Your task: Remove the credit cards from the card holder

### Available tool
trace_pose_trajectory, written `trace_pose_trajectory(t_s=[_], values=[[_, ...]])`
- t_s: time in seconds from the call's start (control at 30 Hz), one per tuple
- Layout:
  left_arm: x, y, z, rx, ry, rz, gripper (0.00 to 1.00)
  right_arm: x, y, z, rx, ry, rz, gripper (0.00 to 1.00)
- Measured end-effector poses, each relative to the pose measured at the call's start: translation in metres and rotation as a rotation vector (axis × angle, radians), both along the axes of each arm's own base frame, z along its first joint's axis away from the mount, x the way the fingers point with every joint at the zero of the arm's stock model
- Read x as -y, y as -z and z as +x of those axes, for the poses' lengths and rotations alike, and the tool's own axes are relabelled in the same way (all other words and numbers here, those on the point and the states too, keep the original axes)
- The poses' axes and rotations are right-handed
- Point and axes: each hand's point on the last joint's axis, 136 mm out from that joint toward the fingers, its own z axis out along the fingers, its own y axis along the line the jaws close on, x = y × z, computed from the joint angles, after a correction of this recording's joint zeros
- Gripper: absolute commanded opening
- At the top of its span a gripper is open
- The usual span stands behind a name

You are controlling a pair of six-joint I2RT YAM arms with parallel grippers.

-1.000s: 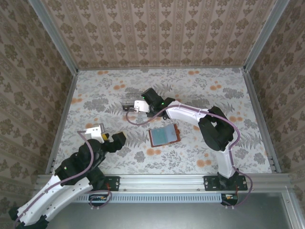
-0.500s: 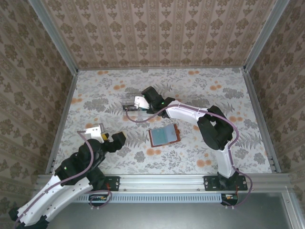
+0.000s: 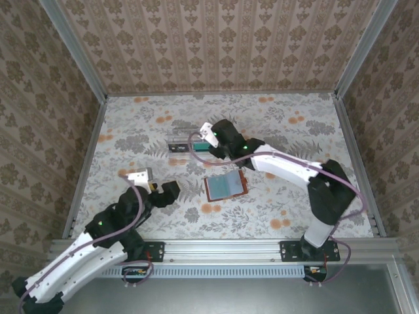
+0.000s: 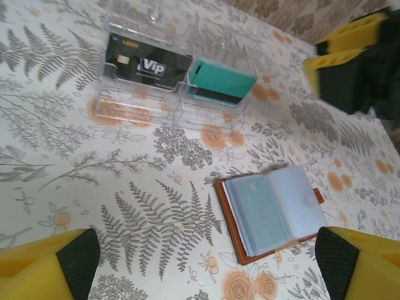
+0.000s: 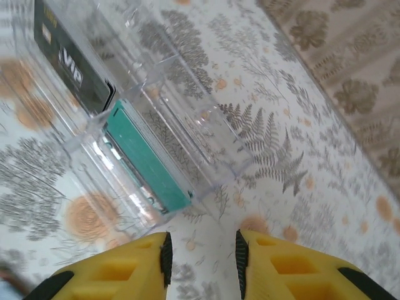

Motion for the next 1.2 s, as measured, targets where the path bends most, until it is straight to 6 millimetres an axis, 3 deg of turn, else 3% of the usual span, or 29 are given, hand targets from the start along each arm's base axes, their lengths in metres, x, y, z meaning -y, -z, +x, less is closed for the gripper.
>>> trace_pose_trajectory(t_s=[0.1, 0.2, 0.43, 0.53, 0.97, 1.2], values=[[0.016, 0.008, 0.005, -0.041, 0.027, 0.006, 0.9, 0.014, -0.006, -0.019, -0.051, 0.081, 0.136, 0.41], [0.034, 0.018, 0.01, -0.084, 0.06, 0.003, 0.89, 0.03, 0.01, -0.035, -0.138, 0.167, 0.226, 0.42], [0.068, 0.043, 0.018, -0.174, 0.121, -0.002, 0.89, 0.084, 0.104, -0.073, -0.434, 0.403, 0.299, 0.42], [0.078, 0.049, 0.021, -0.197, 0.137, -0.013, 0.87, 0.1, 0.128, -0.086, -0.52, 0.476, 0.324, 0.42], [0.119, 0.076, 0.029, -0.3, 0.197, -0.046, 0.72, 0.085, 0.16, -0.099, -0.672, 0.534, 0.424, 0.3], [0.133, 0.09, 0.031, -0.337, 0.224, -0.041, 0.65, 0.08, 0.161, -0.1, -0.675, 0.548, 0.471, 0.19]])
